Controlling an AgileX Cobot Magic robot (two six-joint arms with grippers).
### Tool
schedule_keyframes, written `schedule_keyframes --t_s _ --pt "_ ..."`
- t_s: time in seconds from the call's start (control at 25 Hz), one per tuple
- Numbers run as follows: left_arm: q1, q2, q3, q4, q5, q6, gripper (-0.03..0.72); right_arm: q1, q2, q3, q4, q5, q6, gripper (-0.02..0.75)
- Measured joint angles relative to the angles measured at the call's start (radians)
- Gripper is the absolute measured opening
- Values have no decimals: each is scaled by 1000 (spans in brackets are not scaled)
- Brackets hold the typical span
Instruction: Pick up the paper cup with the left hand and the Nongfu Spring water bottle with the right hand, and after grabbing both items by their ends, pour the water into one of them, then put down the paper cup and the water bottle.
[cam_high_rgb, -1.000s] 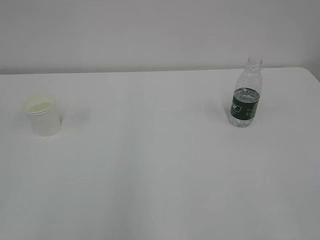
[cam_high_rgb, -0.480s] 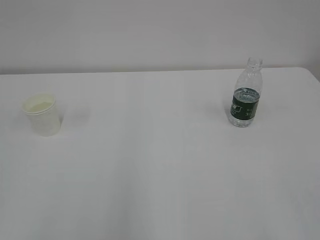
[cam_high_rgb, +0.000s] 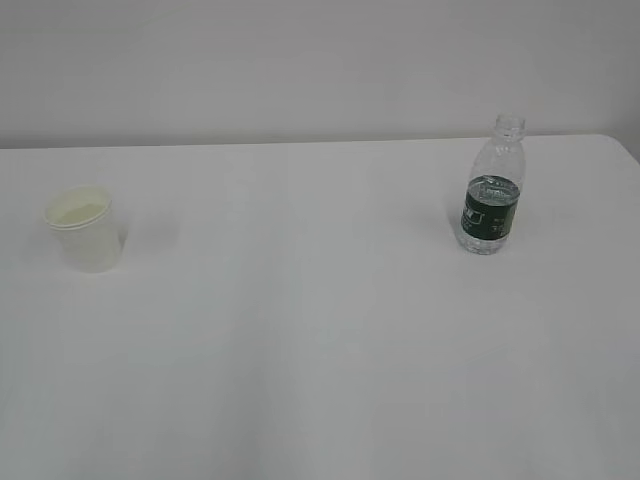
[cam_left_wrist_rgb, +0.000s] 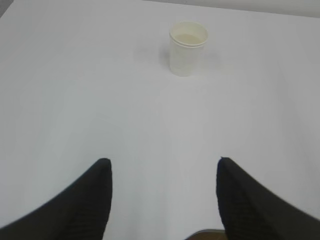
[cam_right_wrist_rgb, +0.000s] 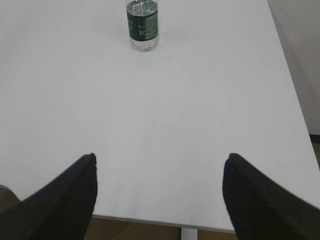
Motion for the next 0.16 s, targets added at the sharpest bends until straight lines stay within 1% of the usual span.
schedule_keyframes --t_s 0.16 --pt "0 0 0 0 0 0 465 0 0 0 0 0 0 590"
